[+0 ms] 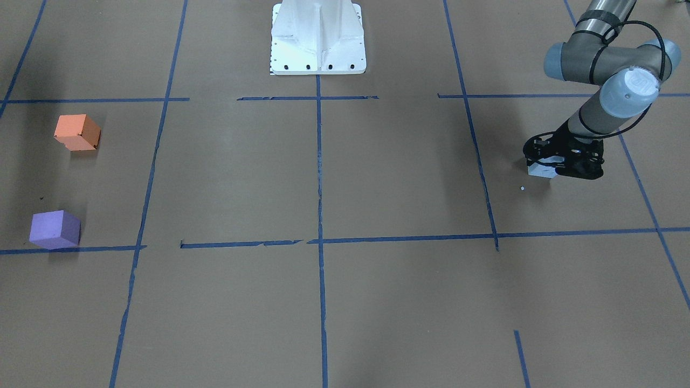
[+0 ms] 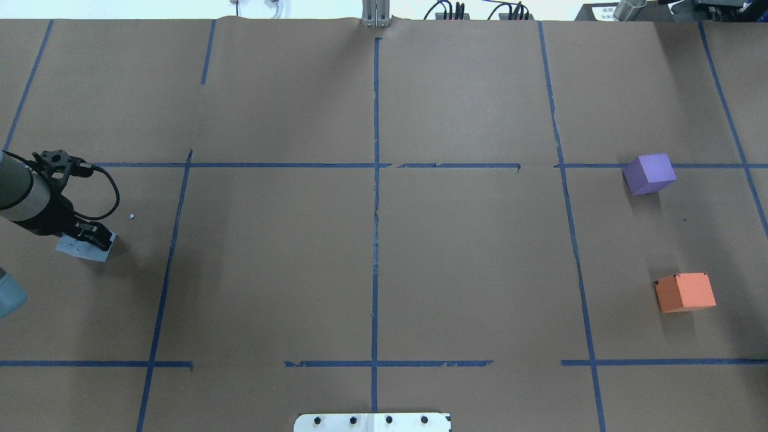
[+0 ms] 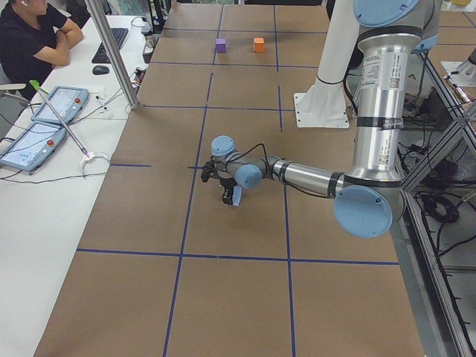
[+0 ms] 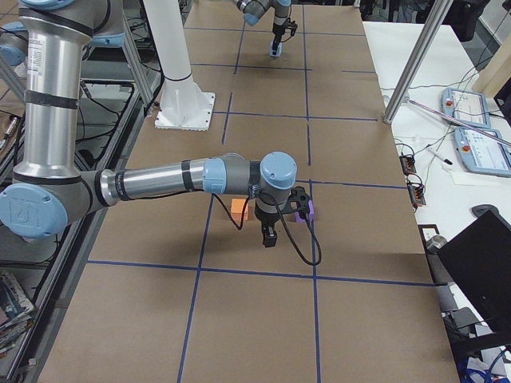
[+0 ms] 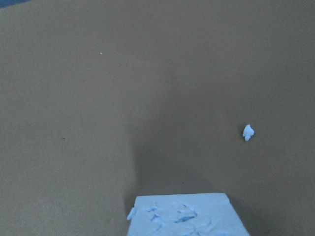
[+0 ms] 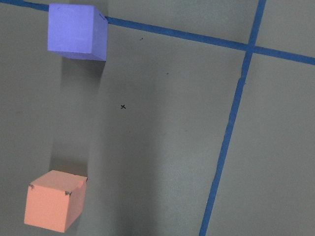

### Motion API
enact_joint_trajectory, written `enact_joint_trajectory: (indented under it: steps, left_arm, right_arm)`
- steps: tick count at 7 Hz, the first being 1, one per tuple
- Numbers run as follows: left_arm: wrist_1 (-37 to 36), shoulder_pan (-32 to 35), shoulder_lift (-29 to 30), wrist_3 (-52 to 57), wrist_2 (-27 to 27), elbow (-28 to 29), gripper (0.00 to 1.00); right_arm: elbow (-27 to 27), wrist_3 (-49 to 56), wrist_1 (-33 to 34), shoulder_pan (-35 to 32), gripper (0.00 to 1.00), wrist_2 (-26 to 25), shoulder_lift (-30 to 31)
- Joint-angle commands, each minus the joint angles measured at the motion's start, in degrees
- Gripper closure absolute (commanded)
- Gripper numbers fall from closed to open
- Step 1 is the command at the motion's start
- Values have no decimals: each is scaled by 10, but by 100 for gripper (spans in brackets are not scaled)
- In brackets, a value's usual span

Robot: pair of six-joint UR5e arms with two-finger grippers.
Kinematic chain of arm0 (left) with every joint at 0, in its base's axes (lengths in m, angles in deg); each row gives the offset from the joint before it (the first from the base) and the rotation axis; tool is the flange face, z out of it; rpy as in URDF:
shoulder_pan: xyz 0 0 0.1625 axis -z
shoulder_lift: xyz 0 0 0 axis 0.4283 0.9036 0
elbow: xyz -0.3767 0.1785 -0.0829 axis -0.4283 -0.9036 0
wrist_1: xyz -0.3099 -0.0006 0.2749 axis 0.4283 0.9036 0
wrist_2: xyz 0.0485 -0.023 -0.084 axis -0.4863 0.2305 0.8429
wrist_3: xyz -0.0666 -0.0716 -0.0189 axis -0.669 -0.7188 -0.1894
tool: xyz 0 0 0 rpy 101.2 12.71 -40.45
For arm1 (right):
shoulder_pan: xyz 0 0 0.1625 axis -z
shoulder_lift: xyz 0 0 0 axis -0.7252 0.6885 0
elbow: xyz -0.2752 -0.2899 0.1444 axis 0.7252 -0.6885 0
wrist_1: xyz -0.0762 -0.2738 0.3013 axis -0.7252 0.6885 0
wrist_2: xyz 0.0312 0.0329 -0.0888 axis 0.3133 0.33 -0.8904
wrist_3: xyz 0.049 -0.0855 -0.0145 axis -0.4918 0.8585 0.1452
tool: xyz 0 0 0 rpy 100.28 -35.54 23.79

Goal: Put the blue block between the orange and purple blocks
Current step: 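Lower the left gripper onto the light-blue cube and grasp it, then carry the light-blue cube with the left gripper to the table center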

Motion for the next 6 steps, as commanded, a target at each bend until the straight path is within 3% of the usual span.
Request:
enact_joint_trajectory:
  steps: [1, 2, 3, 4, 5, 6]
  left_arm:
    - [-7, -2, 35, -108, 30, -64, 100]
    - [-12, -6, 99, -149, 28, -72, 100]
    - [-43, -64, 178, -213, 21, -67, 100]
    - [-117, -123, 273, -260, -37, -54, 100]
    - [-159, -180, 359, -267, -124, -3, 100]
    - [-160, -201, 437, -278, -157, 88, 100]
  right_arm:
    - [0, 0, 0, 6, 0, -1, -1]
    - [0, 0, 0, 7, 0, 0, -1]
    - [0, -1, -1, 15, 0, -1, -4]
    - [0, -1, 0, 19, 0, -1, -13]
    - [0, -11, -1, 25, 0, -1, -15]
    - [0, -20, -1, 32, 0, -1, -21]
